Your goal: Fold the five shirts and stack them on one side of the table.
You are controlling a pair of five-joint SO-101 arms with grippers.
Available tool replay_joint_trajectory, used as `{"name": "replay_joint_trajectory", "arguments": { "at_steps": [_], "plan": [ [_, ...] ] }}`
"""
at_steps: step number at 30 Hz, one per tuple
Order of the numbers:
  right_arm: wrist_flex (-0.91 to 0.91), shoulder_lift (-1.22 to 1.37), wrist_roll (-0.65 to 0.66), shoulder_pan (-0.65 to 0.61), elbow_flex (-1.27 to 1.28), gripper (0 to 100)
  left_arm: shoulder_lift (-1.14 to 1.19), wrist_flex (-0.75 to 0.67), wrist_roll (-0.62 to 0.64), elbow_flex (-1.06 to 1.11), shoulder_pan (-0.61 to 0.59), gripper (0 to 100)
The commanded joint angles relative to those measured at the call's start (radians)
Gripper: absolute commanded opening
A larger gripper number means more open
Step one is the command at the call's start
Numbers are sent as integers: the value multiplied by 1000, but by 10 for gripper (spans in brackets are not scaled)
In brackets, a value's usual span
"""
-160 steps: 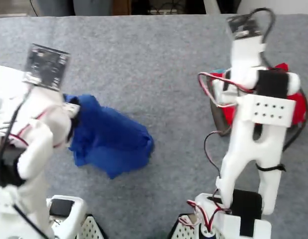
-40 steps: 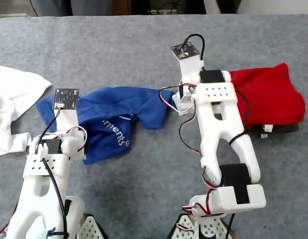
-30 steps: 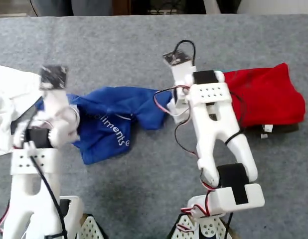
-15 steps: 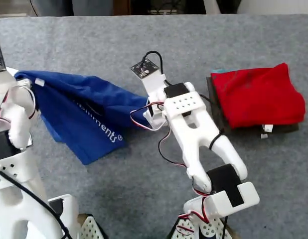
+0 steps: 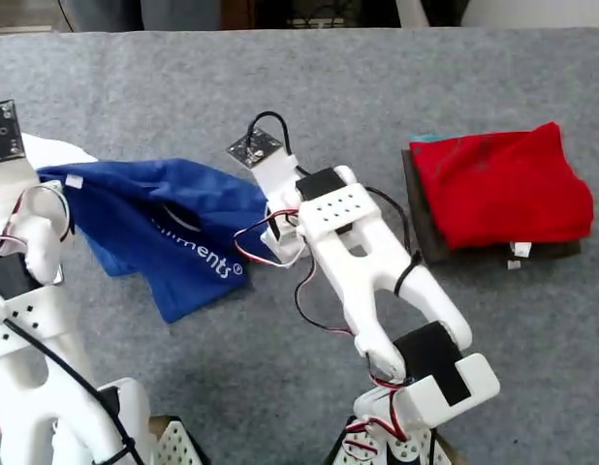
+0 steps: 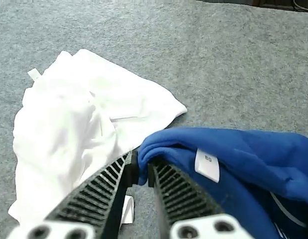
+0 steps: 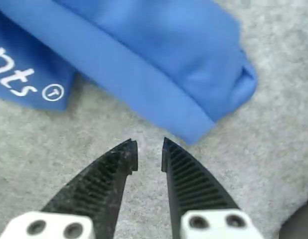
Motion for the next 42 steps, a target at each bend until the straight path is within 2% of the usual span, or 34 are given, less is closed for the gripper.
{"name": "replay_joint_trajectory", "arguments": {
  "at_steps": [1,4,7,15,20,25,28,36,42],
  "plan": [
    [-75,30,21,-8,-35,99,-12,-20,-6,-5,-8,28],
    [-146,162,64,-8,-101,95,-12,-20,-6,-5,-10,28],
    [-121,344,52,-5,-283,67,-12,-15,-6,1,-12,28],
    [149,754,6,114,-1043,51,-6,-12,-6,2,-13,28],
    [298,961,11,170,-1501,93,-5,-12,-6,4,-13,28],
    [411,1152,3,212,-1856,150,-3,-12,-6,4,-12,28],
    [526,1222,-91,221,-2057,187,-3,-12,-6,10,-13,28],
    [589,1130,-115,256,-2034,190,-12,-14,-6,51,-12,28],
    [592,992,-115,322,-2037,44,-12,-14,-6,48,-10,28]
  ]
}}
